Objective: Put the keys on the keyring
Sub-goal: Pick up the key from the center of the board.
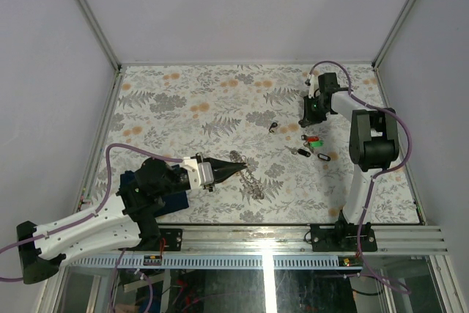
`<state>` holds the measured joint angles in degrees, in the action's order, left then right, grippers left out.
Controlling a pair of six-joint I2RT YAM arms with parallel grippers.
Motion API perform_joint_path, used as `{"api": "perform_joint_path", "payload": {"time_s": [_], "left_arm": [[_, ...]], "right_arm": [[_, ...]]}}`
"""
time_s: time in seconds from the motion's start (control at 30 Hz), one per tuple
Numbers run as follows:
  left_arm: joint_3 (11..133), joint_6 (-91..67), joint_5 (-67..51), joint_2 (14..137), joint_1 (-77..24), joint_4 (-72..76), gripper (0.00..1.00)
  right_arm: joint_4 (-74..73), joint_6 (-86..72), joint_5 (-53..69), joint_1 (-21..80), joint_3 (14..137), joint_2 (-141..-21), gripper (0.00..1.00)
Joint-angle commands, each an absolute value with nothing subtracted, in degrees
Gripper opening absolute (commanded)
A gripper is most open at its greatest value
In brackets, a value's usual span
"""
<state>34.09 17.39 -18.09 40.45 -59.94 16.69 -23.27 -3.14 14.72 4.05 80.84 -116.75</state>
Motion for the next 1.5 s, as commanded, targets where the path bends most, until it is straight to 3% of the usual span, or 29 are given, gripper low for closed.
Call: {"api": "perform_joint_path", "payload": {"time_s": [0.0, 0.23, 0.6, 1.0, 1.47], "left_arm": [[37.1, 17.4, -18.8, 40.3, -59.6, 19.4, 0.00], [37.3, 17.2, -18.7, 39.9, -59.5, 19.2, 0.00], [37.2, 17.0, -19.2, 39.7, -59.5, 19.5, 0.00], [38.0, 16.9, -18.8, 39.8, -59.5, 19.8, 0.00], [39.7, 18.7, -19.5, 36.9, -59.4, 14.8, 0.00]], "right_arm": [[-22.7, -2.3, 17.9, 3.8, 82.6, -117.7, 0.11], [-20.1, -1.2, 18.7, 3.8, 79.6, -111.4, 0.00], [-17.3, -1.2, 18.3, 3.9, 74.2, -100.2, 0.00], [-14.5, -5.0, 26.6, 4.4, 66.3, -83.8, 0.00], [-18.8, 1.0, 31.1, 21.7, 62.6, -67.6, 0.00]]}}
